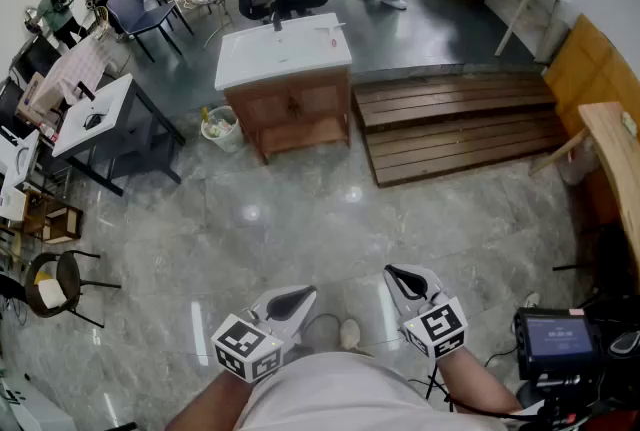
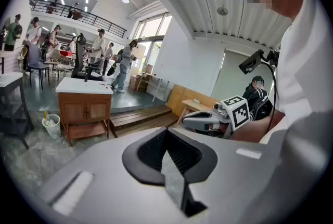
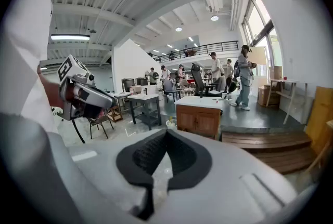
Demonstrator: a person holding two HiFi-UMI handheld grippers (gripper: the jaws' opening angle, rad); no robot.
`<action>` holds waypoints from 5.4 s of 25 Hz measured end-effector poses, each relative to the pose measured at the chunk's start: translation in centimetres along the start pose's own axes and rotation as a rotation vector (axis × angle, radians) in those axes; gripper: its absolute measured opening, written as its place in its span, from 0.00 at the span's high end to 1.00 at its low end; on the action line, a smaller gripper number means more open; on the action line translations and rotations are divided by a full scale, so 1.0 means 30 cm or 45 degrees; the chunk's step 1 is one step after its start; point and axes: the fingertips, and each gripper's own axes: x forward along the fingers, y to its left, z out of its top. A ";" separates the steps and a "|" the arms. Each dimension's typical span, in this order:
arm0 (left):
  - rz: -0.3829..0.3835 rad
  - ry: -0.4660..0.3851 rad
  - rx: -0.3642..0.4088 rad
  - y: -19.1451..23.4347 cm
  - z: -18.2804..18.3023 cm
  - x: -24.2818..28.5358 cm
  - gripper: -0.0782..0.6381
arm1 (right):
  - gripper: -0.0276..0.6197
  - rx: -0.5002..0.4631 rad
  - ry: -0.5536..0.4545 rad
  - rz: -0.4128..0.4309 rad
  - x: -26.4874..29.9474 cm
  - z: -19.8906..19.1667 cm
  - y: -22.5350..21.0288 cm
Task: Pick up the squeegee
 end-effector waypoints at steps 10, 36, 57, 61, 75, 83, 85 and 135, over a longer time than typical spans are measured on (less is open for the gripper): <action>0.114 -0.062 -0.054 0.184 0.042 -0.052 0.88 | 0.95 -0.051 0.004 0.052 0.138 0.064 0.007; -0.020 -0.140 -0.023 1.309 0.381 -0.126 0.84 | 0.88 -0.097 0.051 -0.190 1.196 0.570 -0.030; 0.117 -0.145 -0.040 1.819 0.877 0.481 0.80 | 0.86 -0.088 0.048 -0.194 1.866 0.784 -0.927; 0.152 -0.169 -0.031 1.875 0.980 0.614 0.80 | 0.85 -0.070 0.052 -0.216 1.977 0.792 -1.149; 0.097 -0.153 -0.052 2.121 1.135 0.850 0.80 | 0.80 0.019 0.166 -0.407 2.345 0.705 -1.655; 0.001 -0.106 -0.023 2.348 1.241 0.946 0.80 | 0.75 0.101 0.195 -0.541 2.579 0.680 -1.900; -0.012 -0.098 -0.013 2.405 1.269 0.970 0.80 | 0.73 0.114 0.191 -0.575 2.639 0.684 -1.964; 0.020 -0.077 -0.013 2.491 1.282 1.004 0.80 | 0.80 0.132 0.257 -0.709 2.717 0.655 -2.156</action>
